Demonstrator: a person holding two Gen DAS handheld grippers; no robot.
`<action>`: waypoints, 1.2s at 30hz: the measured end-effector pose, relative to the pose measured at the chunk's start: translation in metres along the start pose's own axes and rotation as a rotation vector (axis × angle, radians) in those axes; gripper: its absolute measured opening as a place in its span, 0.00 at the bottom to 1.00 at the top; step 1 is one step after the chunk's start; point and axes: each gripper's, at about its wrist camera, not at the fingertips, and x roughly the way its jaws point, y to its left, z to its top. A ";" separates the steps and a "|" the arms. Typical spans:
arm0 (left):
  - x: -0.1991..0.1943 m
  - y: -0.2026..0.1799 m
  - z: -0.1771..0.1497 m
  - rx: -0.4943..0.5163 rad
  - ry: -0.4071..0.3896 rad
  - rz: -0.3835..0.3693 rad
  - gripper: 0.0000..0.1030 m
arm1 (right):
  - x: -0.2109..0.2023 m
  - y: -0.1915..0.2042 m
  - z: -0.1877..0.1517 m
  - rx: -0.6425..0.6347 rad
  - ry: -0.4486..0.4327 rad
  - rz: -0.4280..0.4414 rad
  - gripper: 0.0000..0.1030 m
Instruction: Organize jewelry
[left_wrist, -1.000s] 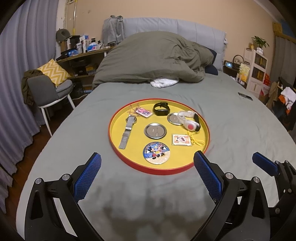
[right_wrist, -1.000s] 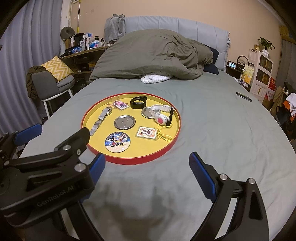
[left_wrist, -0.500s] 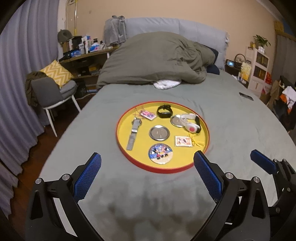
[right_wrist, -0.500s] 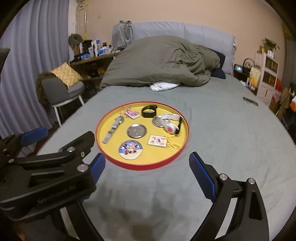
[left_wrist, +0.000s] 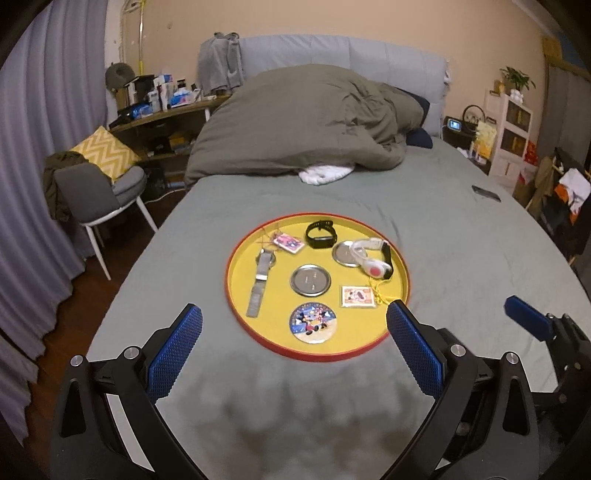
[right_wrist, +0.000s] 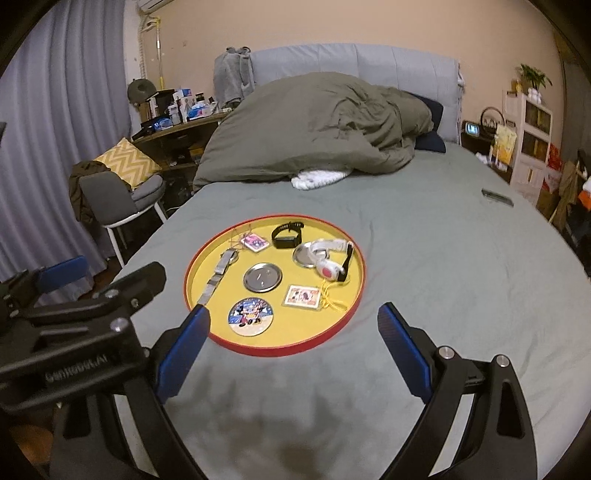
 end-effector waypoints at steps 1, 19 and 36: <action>0.000 0.002 0.002 -0.010 0.002 -0.003 0.95 | -0.003 0.000 0.004 -0.011 -0.006 -0.013 0.85; 0.076 0.010 0.008 -0.034 0.120 -0.034 0.95 | 0.032 -0.069 0.039 0.257 -0.057 0.114 0.87; 0.205 -0.013 -0.030 0.064 0.290 -0.156 0.95 | 0.195 -0.054 0.064 0.041 0.133 0.145 0.87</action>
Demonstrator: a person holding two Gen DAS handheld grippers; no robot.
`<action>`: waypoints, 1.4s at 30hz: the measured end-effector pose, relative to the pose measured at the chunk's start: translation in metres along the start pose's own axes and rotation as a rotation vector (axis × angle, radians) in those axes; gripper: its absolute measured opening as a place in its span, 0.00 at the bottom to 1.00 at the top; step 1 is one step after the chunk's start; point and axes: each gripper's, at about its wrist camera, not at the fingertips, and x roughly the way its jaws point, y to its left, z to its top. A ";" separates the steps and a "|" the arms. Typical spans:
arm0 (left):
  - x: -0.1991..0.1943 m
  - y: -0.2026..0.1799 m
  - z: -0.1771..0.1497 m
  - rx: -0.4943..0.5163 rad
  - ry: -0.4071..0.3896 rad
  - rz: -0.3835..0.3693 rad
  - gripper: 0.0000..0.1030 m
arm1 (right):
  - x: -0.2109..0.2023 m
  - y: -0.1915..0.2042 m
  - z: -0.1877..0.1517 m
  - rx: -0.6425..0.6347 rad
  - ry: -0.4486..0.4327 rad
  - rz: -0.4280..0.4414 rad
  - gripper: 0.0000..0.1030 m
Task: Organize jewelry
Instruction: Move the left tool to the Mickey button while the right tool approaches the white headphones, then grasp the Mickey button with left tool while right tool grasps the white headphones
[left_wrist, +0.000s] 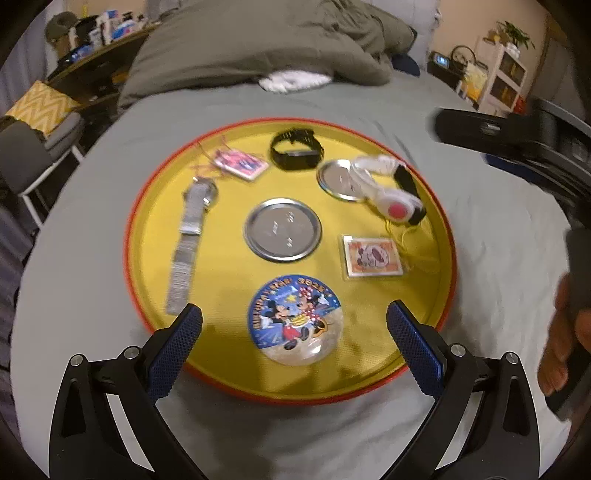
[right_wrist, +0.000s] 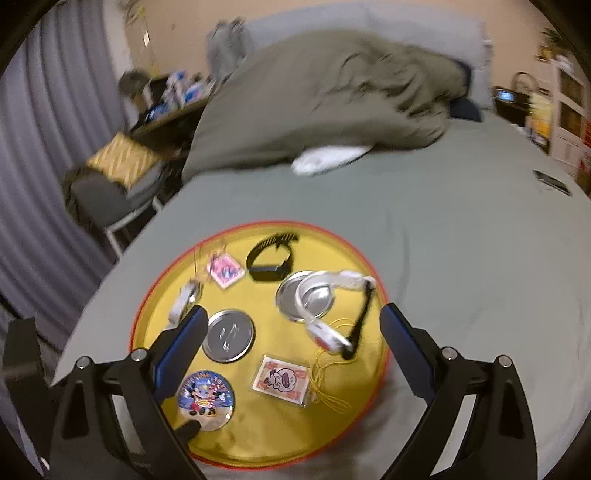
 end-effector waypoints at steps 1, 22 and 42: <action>0.003 -0.002 -0.001 0.012 0.002 0.004 0.95 | 0.006 0.001 0.000 -0.007 0.011 0.008 0.87; 0.047 -0.001 -0.023 0.112 -0.008 0.044 0.95 | 0.095 -0.016 -0.010 -0.057 0.163 -0.013 0.52; 0.033 0.004 -0.031 0.129 -0.044 0.021 0.69 | 0.095 -0.002 -0.014 -0.087 0.146 -0.020 0.13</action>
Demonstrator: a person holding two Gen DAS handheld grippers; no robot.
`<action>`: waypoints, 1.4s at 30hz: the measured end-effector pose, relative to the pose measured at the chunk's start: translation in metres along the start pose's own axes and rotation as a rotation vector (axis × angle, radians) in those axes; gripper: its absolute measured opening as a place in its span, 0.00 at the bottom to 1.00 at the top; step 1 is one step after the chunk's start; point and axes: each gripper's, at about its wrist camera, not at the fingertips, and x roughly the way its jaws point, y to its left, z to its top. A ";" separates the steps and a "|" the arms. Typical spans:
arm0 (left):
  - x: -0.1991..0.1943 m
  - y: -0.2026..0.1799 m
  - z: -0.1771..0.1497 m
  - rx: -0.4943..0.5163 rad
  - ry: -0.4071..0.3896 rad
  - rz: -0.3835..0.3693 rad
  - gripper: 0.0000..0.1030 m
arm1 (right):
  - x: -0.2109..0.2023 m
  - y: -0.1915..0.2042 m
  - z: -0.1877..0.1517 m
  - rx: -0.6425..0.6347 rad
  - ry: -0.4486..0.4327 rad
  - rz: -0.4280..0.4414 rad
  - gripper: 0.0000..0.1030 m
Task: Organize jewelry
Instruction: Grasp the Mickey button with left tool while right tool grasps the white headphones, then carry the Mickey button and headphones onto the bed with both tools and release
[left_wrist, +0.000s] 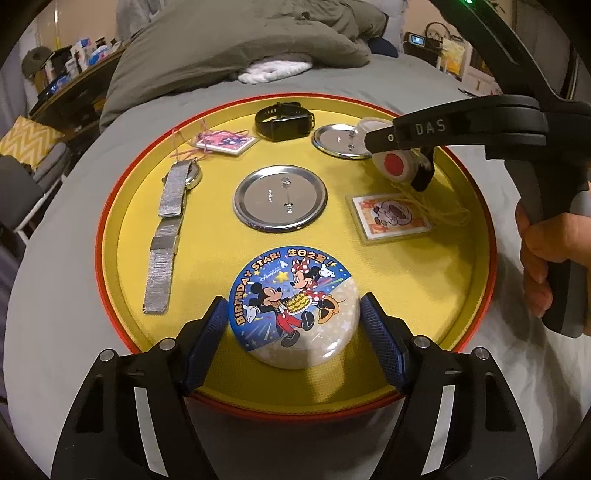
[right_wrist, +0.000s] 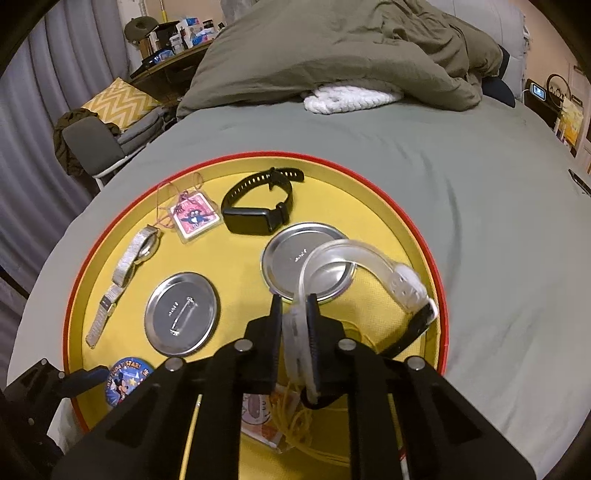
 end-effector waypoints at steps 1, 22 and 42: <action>-0.001 0.001 0.000 -0.004 -0.003 -0.001 0.69 | -0.001 0.000 0.000 0.003 -0.003 0.000 0.13; -0.058 0.019 0.005 -0.045 -0.112 0.001 0.69 | -0.073 0.027 0.020 0.009 -0.119 0.115 0.13; -0.199 0.098 -0.100 -0.171 -0.196 0.124 0.69 | -0.146 0.199 -0.026 -0.330 -0.099 0.345 0.13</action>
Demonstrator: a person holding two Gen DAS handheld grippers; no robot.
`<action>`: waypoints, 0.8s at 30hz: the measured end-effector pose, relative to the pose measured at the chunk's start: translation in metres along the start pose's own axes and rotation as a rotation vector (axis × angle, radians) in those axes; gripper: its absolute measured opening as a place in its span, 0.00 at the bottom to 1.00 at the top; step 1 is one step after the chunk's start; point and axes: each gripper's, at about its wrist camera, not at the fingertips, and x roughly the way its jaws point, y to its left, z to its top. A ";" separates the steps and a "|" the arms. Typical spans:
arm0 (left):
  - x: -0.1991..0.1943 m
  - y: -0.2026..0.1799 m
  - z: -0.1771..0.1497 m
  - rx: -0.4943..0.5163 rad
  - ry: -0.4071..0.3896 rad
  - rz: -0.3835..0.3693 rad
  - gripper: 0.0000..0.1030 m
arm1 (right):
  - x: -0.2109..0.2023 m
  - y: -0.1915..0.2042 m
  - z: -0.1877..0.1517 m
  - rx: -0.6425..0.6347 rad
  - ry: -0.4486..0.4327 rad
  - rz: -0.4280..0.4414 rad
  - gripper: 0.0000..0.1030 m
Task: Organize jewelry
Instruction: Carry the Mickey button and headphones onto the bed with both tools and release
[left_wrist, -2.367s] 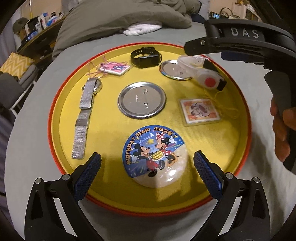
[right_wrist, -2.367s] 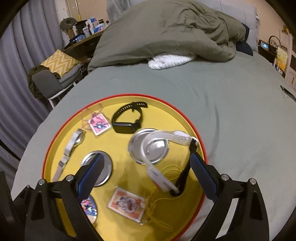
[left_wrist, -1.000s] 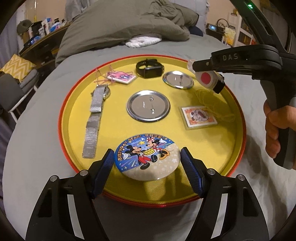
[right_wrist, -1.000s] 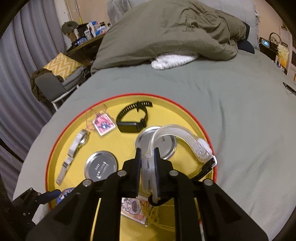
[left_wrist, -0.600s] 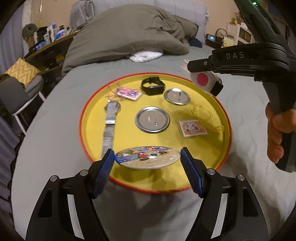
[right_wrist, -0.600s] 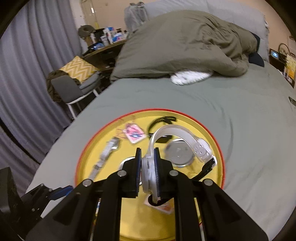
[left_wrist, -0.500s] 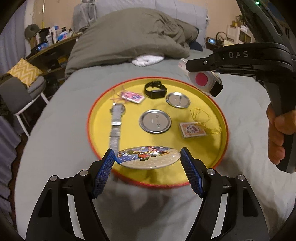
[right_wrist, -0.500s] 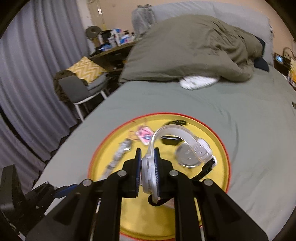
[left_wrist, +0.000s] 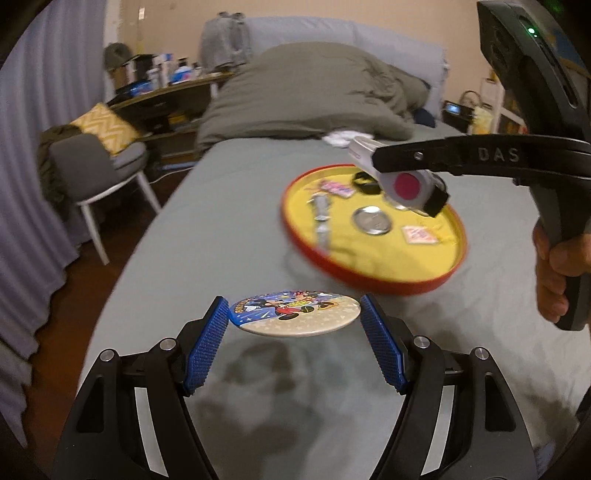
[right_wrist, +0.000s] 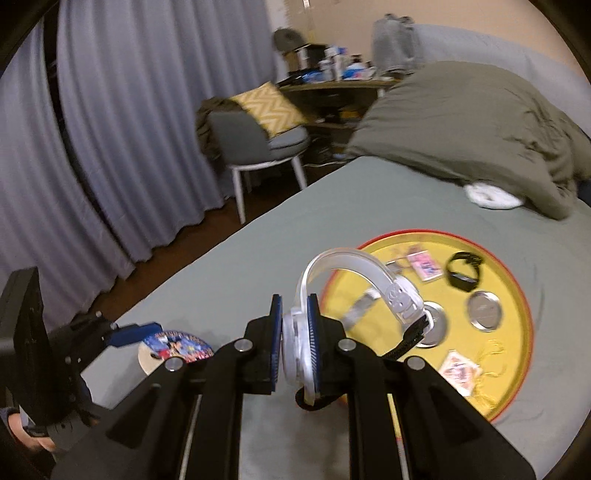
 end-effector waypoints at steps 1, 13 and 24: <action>-0.003 0.008 -0.007 -0.013 0.003 0.015 0.69 | 0.006 0.008 -0.002 -0.012 0.013 0.007 0.13; 0.004 0.072 -0.072 -0.120 0.062 0.147 0.69 | 0.092 0.080 -0.039 -0.063 0.204 0.109 0.13; 0.022 0.073 -0.110 -0.095 0.156 0.143 0.69 | 0.145 0.117 -0.079 -0.131 0.338 0.127 0.21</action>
